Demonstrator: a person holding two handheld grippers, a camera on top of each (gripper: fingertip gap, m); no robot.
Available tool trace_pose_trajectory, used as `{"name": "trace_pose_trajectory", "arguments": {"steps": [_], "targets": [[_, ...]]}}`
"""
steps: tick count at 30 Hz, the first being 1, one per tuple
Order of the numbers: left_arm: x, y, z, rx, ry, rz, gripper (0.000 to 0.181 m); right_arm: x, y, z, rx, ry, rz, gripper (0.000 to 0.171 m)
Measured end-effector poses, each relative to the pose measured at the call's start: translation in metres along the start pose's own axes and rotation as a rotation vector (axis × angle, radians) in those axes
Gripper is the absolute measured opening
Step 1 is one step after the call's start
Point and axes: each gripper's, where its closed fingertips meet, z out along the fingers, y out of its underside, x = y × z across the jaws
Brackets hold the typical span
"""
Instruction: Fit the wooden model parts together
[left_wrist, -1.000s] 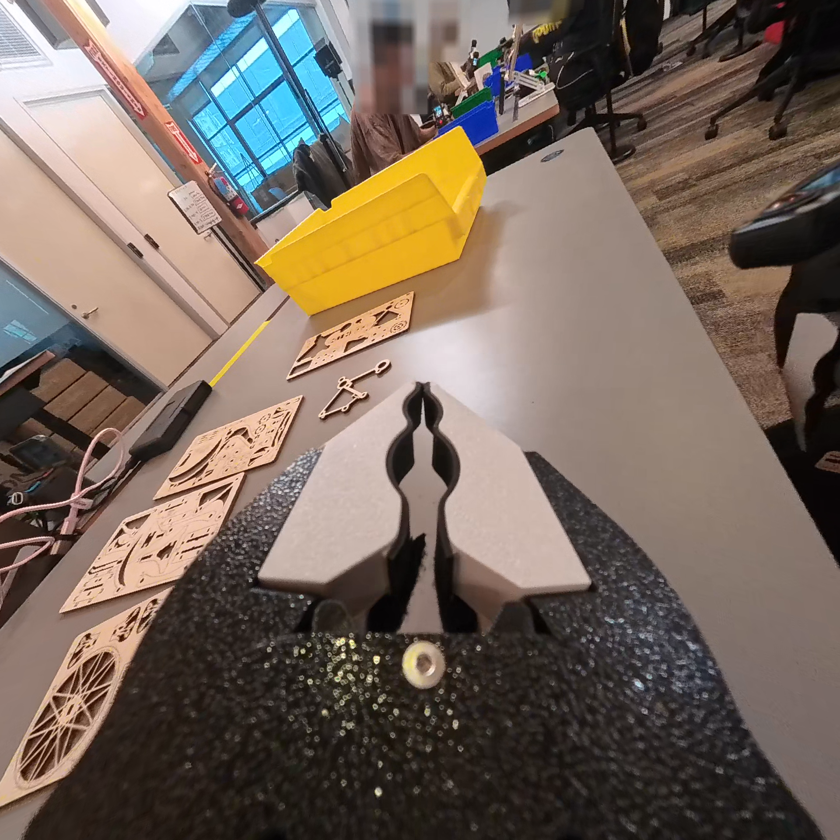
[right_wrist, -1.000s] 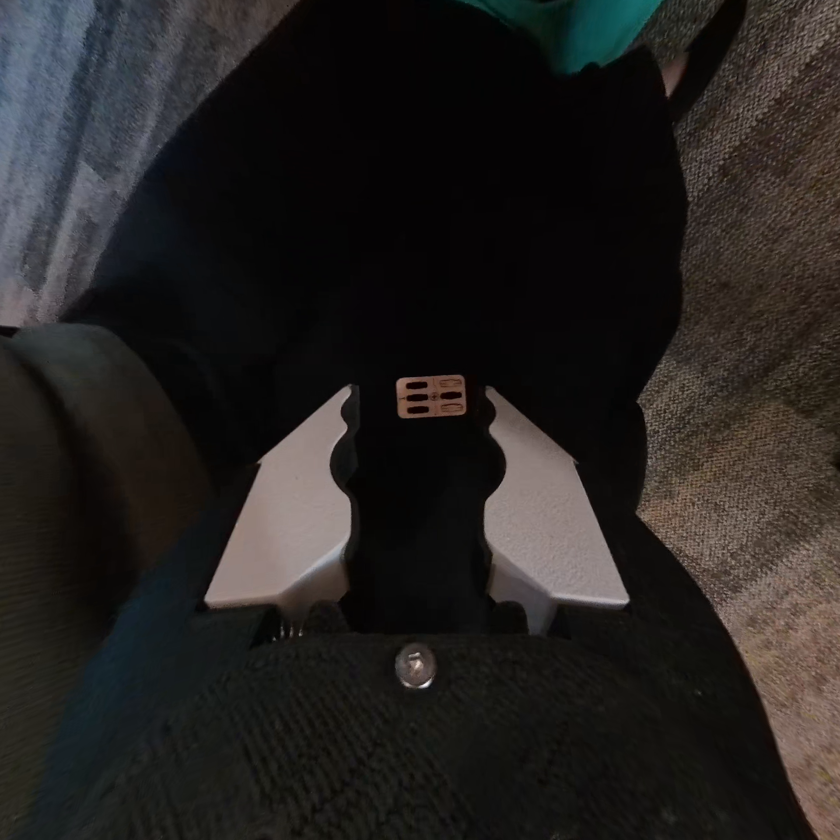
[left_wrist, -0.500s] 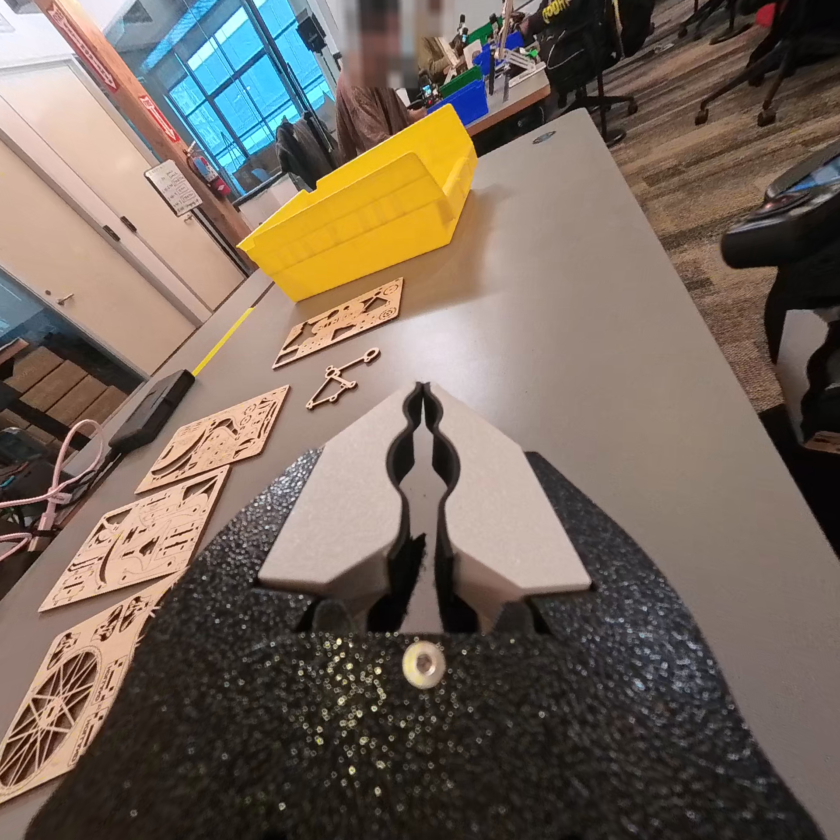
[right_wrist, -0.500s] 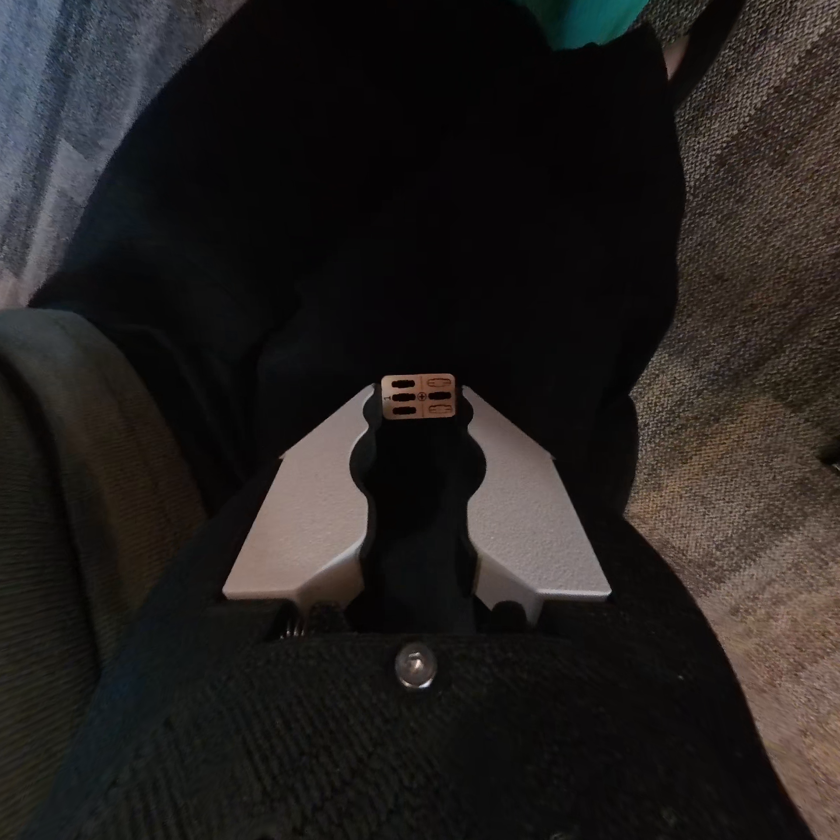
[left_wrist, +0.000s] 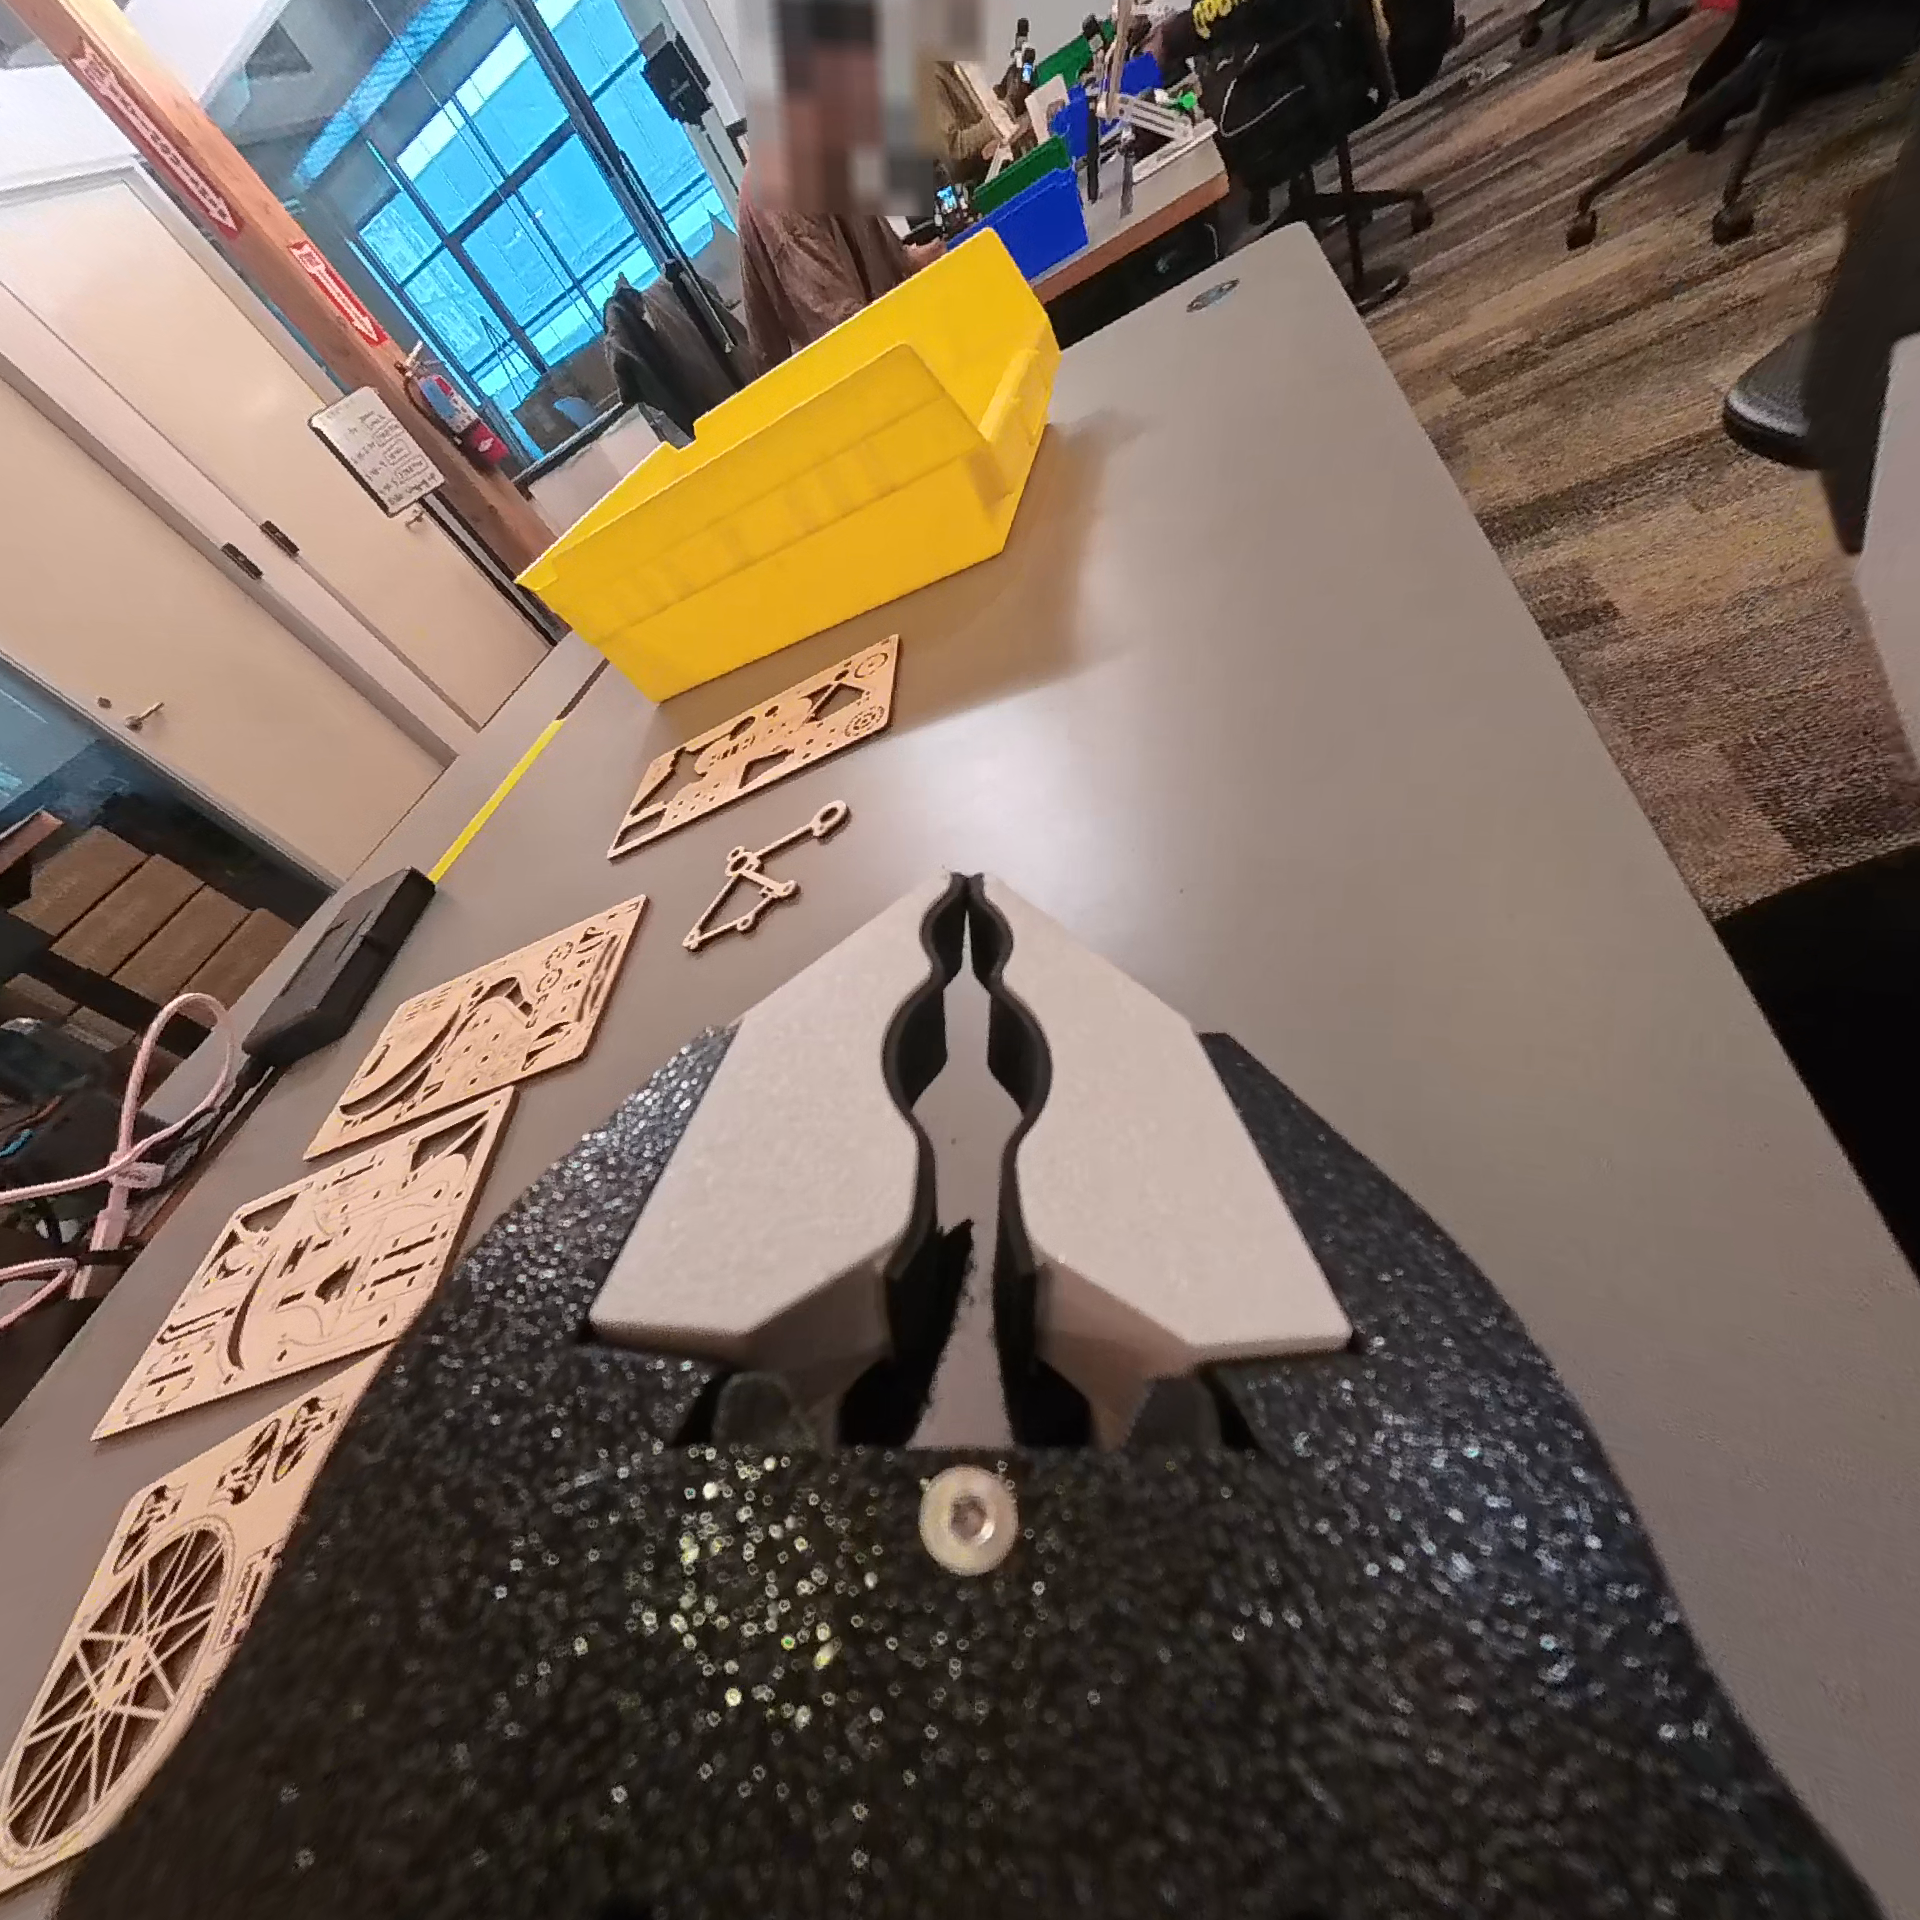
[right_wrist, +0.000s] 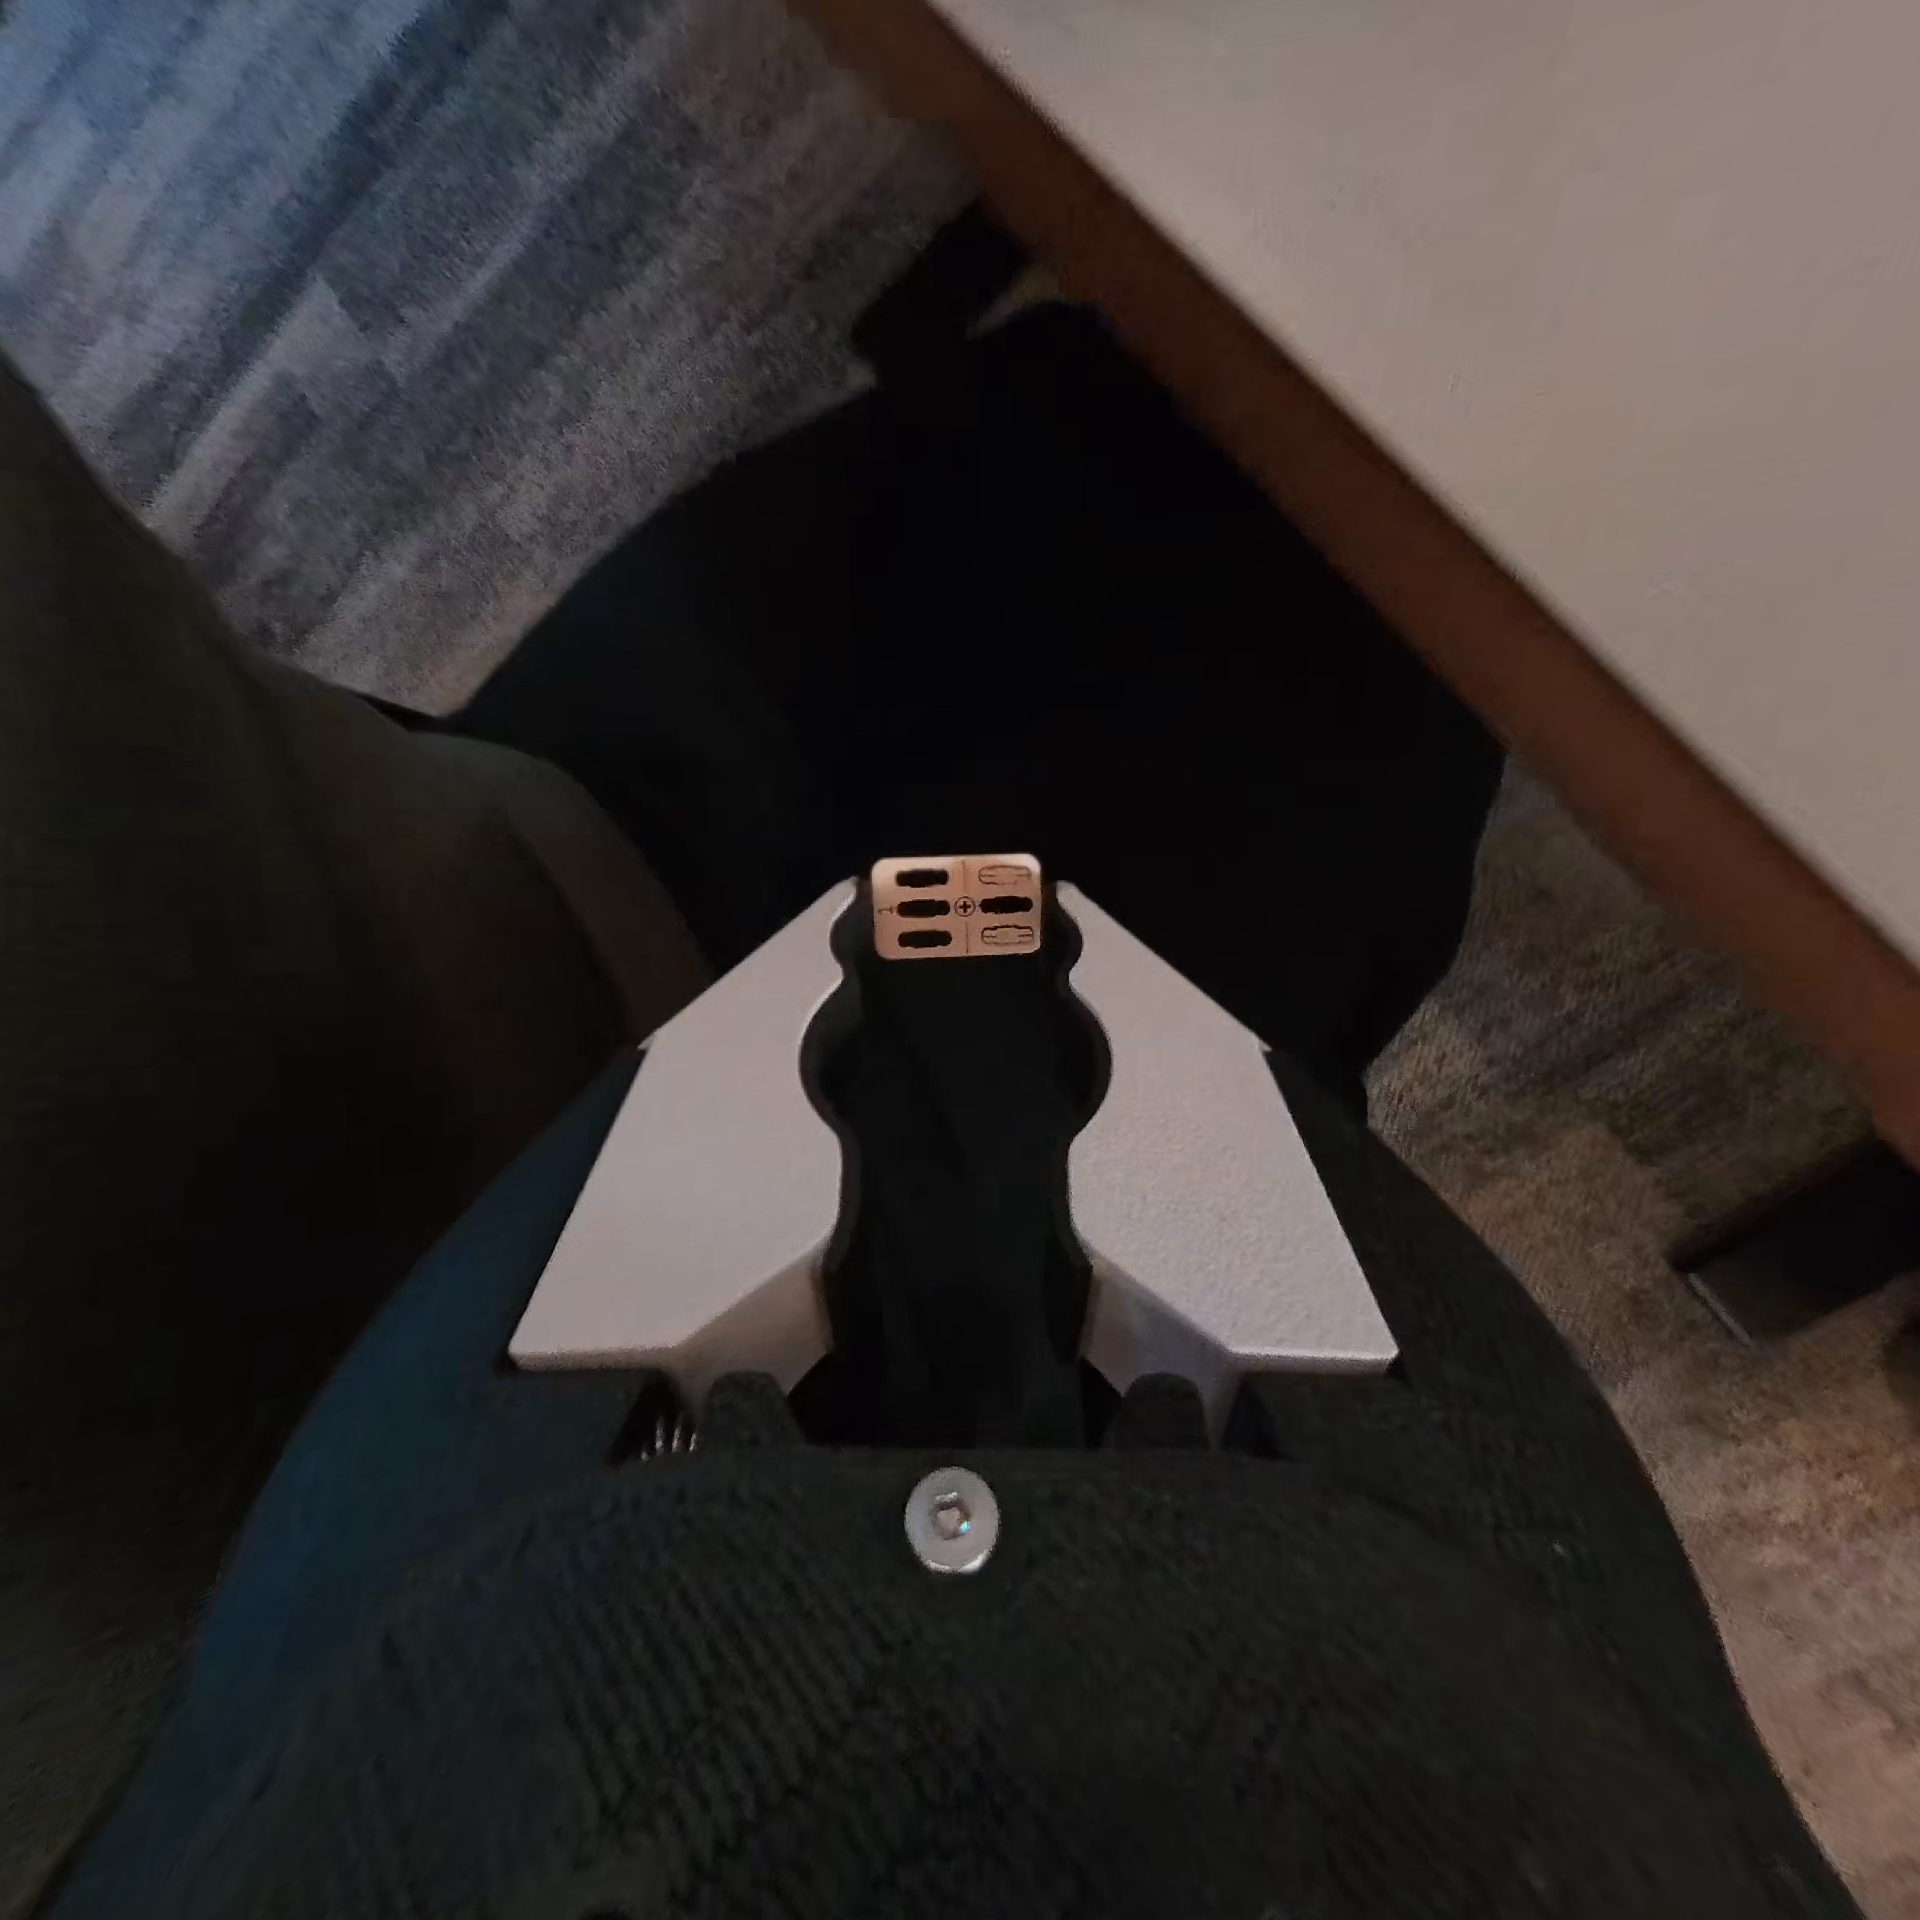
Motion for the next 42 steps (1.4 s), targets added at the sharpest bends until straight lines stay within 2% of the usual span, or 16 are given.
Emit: {"name": "trace_pose_trajectory", "arguments": {"steps": [4,8,15,19,24,27,31,33,38,42], "targets": [[-0.002,-0.002,-0.001,0.013,-0.005,-0.013,0.000,-0.007,-0.040,-0.023,0.125,-0.012,-0.056,0.031],[-0.004,-0.003,-0.003,0.027,-0.006,-0.028,0.000,0.003,-0.081,-0.041,0.268,0.053,-0.175,0.031],[-0.023,-0.002,-0.011,0.044,-0.081,-0.070,0.000,0.062,-0.150,-0.043,0.504,0.293,-0.339,0.030],[-0.028,-0.013,-0.019,0.141,-0.042,-0.179,0.000,0.086,-0.190,-0.050,0.672,0.417,-0.454,0.030],[-0.033,-0.033,-0.031,0.331,0.131,-0.530,0.033,0.092,-0.242,-0.061,0.867,0.536,-0.664,0.030],[-0.046,-0.029,-0.032,0.353,0.115,-0.641,0.041,0.091,-0.267,-0.056,0.928,0.572,-0.832,0.031],[-0.064,-0.013,-0.030,0.302,0.024,-0.753,0.035,0.094,-0.288,-0.038,0.970,0.557,-0.980,0.031],[-0.066,-0.012,-0.030,0.312,0.047,-0.796,0.034,0.098,-0.291,-0.033,0.992,0.553,-1.015,0.031],[-0.070,-0.004,-0.024,0.272,0.034,-0.850,0.034,0.098,-0.290,-0.022,0.990,0.461,-1.045,0.031],[-0.071,0.005,-0.017,0.210,0.027,-0.882,0.018,0.101,-0.288,-0.015,0.958,0.399,-1.007,0.030]]}}
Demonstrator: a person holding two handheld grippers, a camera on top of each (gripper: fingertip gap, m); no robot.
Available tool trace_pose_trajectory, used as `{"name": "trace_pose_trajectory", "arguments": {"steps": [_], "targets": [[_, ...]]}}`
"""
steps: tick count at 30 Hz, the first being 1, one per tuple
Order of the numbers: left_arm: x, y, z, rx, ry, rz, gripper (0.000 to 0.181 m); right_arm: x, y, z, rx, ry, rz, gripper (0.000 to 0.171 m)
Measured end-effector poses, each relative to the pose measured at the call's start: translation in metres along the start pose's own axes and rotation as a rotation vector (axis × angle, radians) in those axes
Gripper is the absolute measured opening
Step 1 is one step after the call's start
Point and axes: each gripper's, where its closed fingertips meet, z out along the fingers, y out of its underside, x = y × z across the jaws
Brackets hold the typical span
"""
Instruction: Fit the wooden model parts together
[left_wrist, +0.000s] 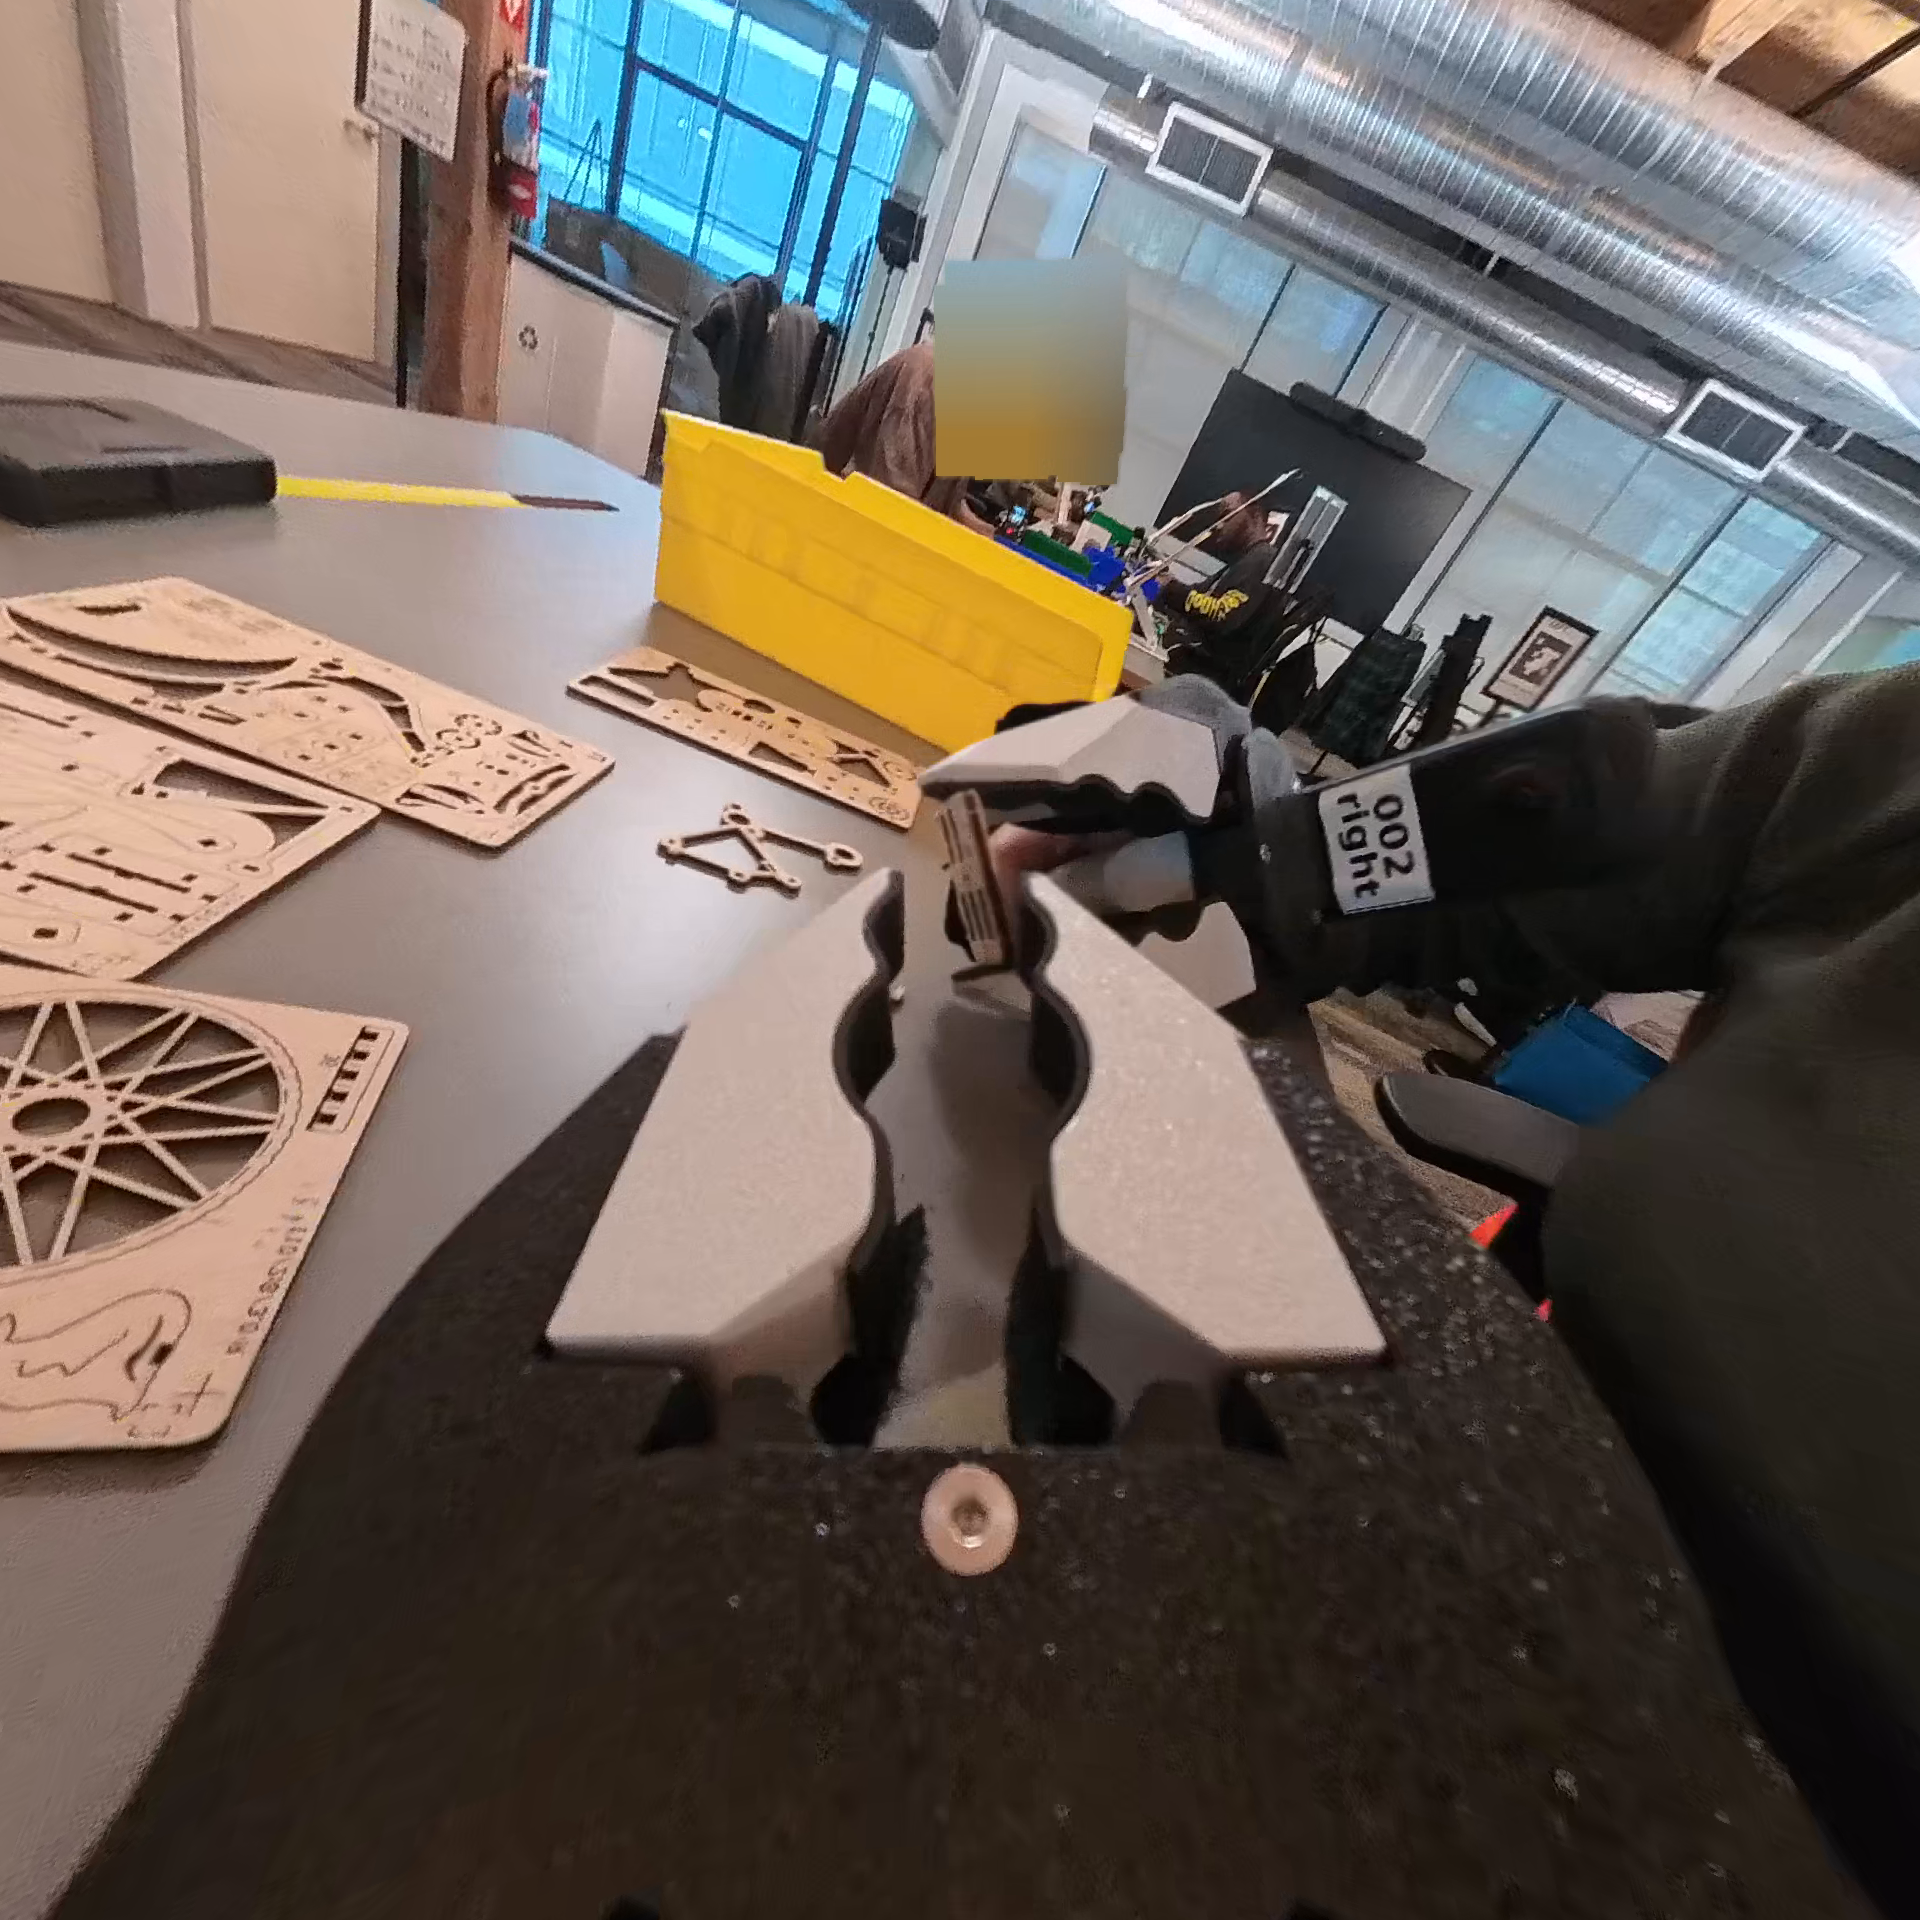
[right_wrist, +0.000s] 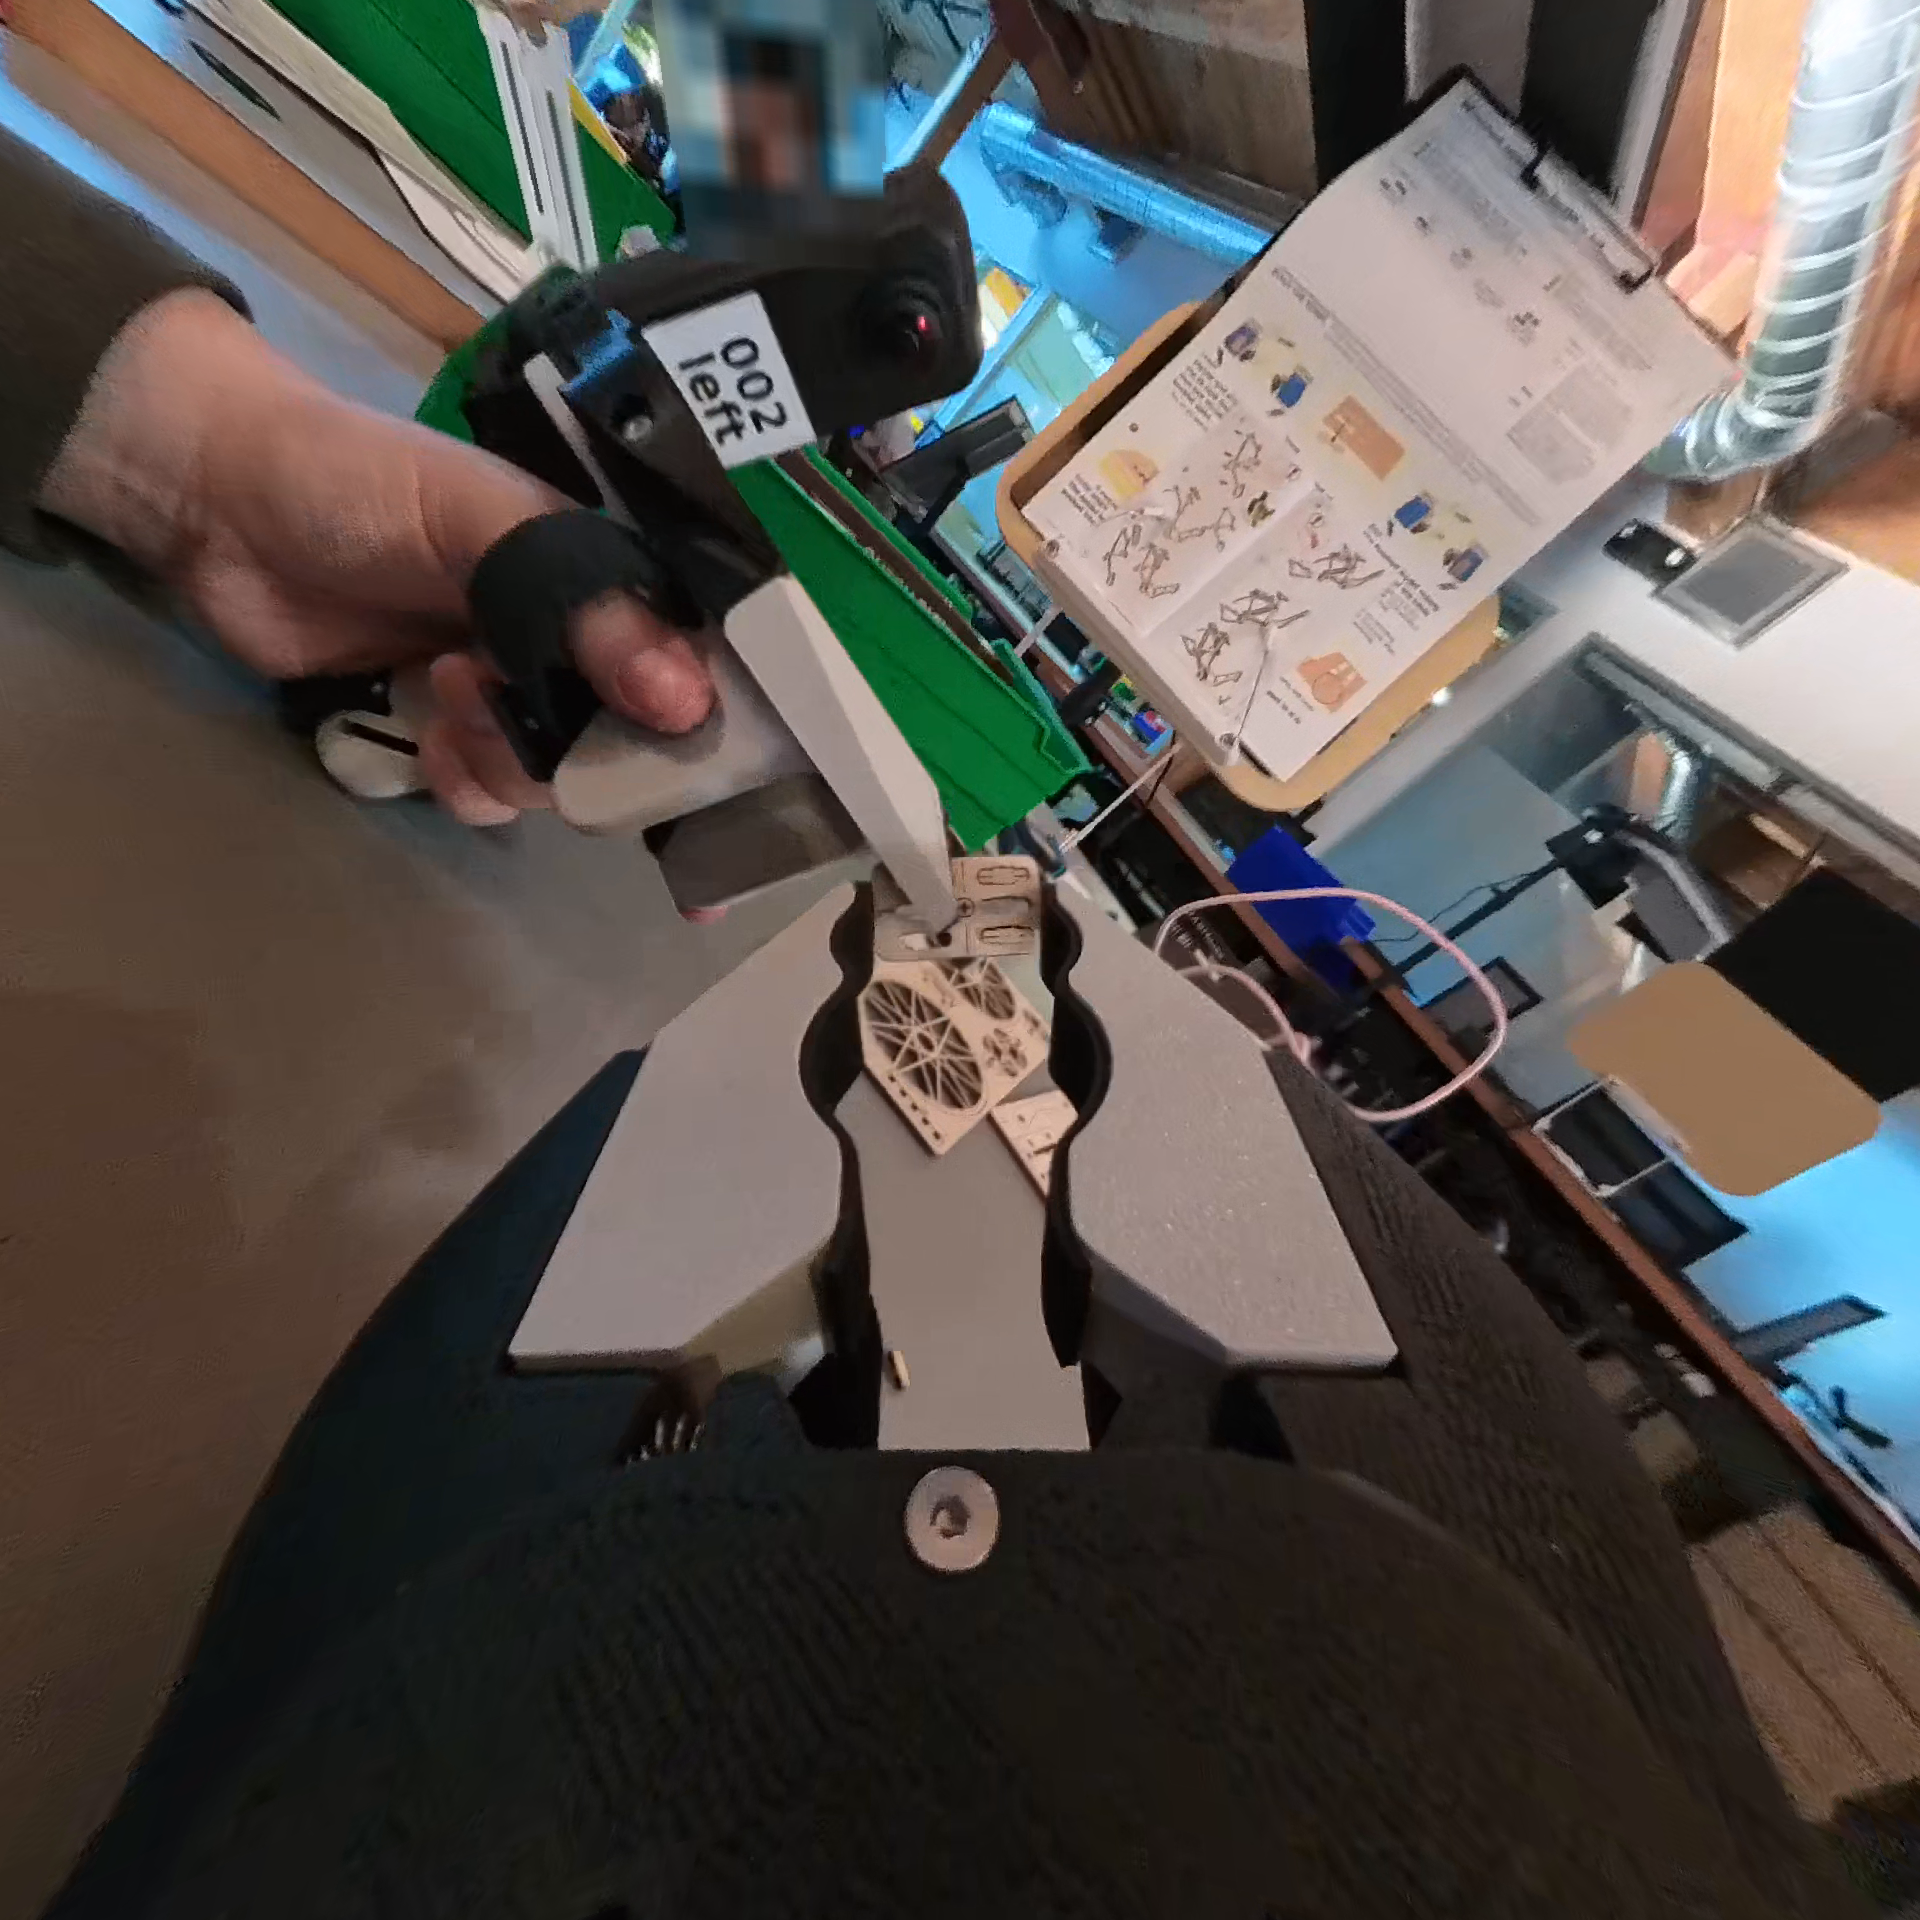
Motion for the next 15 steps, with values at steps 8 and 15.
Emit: {"name": "trace_pose_trajectory", "arguments": {"steps": [8,15], "targets": [[-0.003,0.004,0.002,-0.034,-0.009,-0.016,0.000,-0.003,0.001,-0.005,0.005,-0.049,0.090,0.031],[0.000,0.015,0.009,-0.111,-0.049,0.074,0.000,-0.007,0.005,-0.022,0.025,-0.141,0.143,0.031]]}}
